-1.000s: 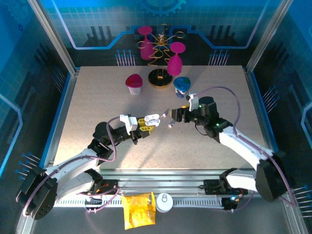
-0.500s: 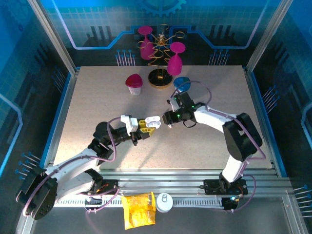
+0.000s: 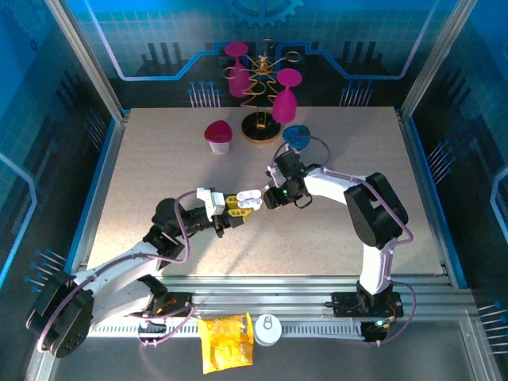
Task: Insert wireless bluetooth earbuds into charging case
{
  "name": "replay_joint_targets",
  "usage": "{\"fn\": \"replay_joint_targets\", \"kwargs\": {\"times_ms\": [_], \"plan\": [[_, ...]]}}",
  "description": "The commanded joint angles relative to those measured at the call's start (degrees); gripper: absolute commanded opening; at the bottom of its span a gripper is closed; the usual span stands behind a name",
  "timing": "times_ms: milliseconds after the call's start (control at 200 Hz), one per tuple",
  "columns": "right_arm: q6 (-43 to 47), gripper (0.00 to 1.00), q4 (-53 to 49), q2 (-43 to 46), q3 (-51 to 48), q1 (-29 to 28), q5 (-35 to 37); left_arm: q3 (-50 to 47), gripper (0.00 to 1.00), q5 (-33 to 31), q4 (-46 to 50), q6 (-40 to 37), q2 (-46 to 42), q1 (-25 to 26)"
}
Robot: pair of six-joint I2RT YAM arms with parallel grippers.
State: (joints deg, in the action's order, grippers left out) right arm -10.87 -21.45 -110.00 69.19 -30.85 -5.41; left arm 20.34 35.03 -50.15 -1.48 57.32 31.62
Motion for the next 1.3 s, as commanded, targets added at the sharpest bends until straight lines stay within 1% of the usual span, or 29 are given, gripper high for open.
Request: {"fn": "replay_joint_targets", "kwargs": {"times_ms": [0, 315, 405, 465, 550, 650, 765, 856, 991, 1166, 1291], "plan": [[-0.49, 0.56, -1.75, 1.01, -2.06, -0.95, -1.70, 0.14, 0.20, 1.71, -0.82, 0.24, -0.15, 0.11], [-2.85, 0.54, -4.20, 6.71, -6.15, -3.37, -0.08, 0.40, 0.20, 2.14, -1.63, 0.07, 0.79, 0.05], [-3.99, 0.53, -4.80, 7.53, -5.77, -3.54, 2.68, 0.52, 0.20, 2.24, -2.15, 0.14, 1.26, 0.06], [-5.27, 0.58, -5.79, 7.75, -4.85, -3.68, 5.12, 0.56, 0.20, 2.39, -2.42, 0.15, 1.56, 0.10], [-7.50, 0.61, -6.46, 7.71, -3.57, -4.04, 8.31, 0.52, 0.20, 2.42, -2.46, 0.19, 1.57, 0.11], [-11.19, 0.60, -8.56, 6.63, -1.21, -4.28, 10.73, 0.23, 0.20, 2.22, -2.11, -0.02, 0.94, 0.11], [-16.45, 0.57, -12.99, 4.31, 2.68, -4.48, 13.40, -0.14, 0.20, 1.80, -1.56, -0.28, 0.31, 0.10], [-18.64, 0.56, -17.81, 1.56, 6.82, -4.74, 13.50, -0.29, 0.20, 1.76, -1.10, -0.55, -0.01, 0.03], [-20.16, 0.56, -20.44, -0.51, 9.19, -5.22, 13.12, -0.27, 0.20, 1.71, -0.91, -1.07, 0.16, 0.10], [-20.89, 0.51, -23.74, -3.78, 12.58, -5.30, 10.92, -0.44, 0.20, 1.80, -0.99, -1.12, 0.50, 0.11], [-20.94, 0.45, -24.63, -5.42, 13.84, -5.54, 10.33, -0.65, 0.20, 1.79, -1.40, -0.99, 0.51, 0.04]]}}
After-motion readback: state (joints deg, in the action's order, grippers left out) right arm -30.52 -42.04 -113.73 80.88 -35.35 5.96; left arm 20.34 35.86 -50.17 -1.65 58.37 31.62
